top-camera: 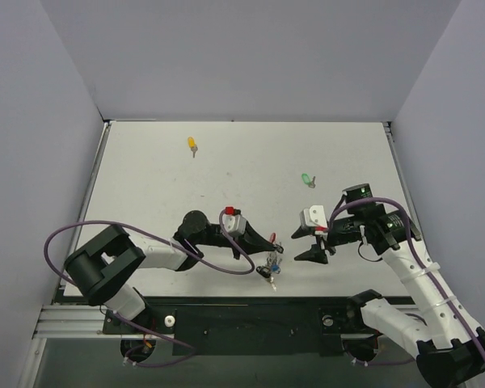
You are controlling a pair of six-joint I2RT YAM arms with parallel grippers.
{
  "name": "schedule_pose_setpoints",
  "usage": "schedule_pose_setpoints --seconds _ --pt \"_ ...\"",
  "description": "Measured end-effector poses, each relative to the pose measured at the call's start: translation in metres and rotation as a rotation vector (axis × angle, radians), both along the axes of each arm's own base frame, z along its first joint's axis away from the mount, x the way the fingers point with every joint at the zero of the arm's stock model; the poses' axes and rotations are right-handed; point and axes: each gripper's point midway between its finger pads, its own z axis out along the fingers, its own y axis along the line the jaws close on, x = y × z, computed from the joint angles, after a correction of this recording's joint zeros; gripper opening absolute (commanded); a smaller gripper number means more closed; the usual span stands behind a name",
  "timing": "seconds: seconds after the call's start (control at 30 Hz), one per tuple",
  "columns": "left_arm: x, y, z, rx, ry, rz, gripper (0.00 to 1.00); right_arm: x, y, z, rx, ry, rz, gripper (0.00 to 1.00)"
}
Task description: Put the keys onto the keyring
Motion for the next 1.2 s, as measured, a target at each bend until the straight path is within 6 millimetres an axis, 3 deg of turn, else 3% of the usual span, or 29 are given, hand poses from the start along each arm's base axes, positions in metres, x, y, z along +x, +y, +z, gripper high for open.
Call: schedule_pose_setpoints --seconds 0.13,0.37,0.67,0.9,1.2 --pt "-0.013 0.005 0.009 -0.012 -0.034 -0.087 0.00 -0.004 0.011 0.000 0.023 -0.055 0.079 0.52" --pt "-0.021 0.011 0.044 -0.074 -0.150 -0.166 0.00 -0.008 0.025 -0.006 0.030 -0.104 0.171 0.50" --pt "-0.024 0.014 0.042 -0.053 -0.153 -0.217 0.00 0.001 0.036 0.003 0.087 -0.091 0.138 0.46" --pt "-0.024 0.016 0.043 -0.051 -0.155 -0.226 0.00 0.005 0.049 0.010 0.168 -0.006 0.093 0.21" --pt "-0.018 0.019 0.043 -0.047 -0.152 -0.212 0.00 0.004 0.054 0.019 0.208 0.070 0.067 0.18"
